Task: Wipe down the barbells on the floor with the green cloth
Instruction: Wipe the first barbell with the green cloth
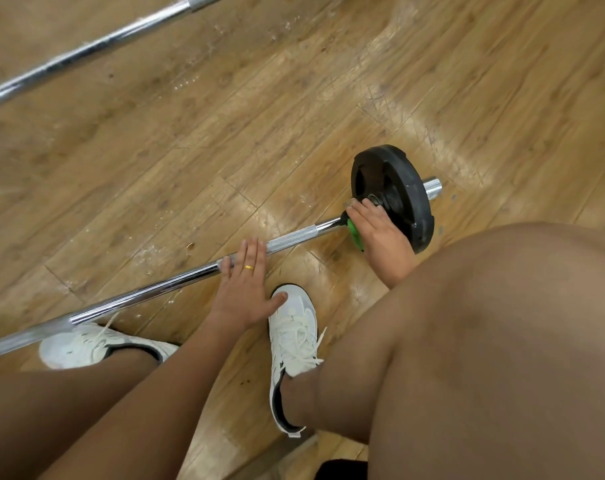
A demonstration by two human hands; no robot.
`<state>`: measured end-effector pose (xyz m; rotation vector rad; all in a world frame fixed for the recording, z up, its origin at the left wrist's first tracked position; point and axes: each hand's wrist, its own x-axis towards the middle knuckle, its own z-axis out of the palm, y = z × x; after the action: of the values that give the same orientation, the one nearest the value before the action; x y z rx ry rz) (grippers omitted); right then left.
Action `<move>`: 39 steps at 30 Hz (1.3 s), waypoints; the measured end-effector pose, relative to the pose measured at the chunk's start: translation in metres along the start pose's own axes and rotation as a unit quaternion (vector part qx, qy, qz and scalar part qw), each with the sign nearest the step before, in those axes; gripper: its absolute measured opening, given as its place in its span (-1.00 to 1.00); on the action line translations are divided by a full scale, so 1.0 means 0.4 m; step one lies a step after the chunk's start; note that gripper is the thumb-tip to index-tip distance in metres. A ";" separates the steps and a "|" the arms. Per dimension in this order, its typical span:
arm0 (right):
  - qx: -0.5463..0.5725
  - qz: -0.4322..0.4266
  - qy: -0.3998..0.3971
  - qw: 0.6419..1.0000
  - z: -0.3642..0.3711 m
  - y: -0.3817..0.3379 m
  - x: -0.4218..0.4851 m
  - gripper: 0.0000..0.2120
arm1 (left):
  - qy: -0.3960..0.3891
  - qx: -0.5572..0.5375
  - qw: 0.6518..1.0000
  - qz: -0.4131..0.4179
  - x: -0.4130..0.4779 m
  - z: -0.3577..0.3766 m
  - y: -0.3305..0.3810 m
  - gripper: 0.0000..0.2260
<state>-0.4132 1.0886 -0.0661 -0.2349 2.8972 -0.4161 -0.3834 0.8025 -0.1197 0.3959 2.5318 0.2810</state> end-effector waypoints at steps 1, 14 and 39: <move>-0.004 -0.014 0.006 1.000 -0.014 -0.004 -0.014 -0.42 | -0.013 0.006 1.000 -0.005 0.002 -0.011 0.005 -0.06; 0.026 -0.030 0.253 0.967 -0.117 0.007 -0.094 -0.45 | 0.049 0.030 0.995 0.083 0.045 -0.116 0.186 -0.22; 0.132 -0.011 0.076 0.988 -0.040 0.446 0.149 -0.52 | 0.103 -0.019 0.988 0.114 0.338 -0.027 0.307 -0.09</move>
<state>-0.4971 1.2508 -0.1138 -0.1994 2.9446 -0.8497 -0.4707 0.9615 -0.1430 0.6746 2.6779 0.4783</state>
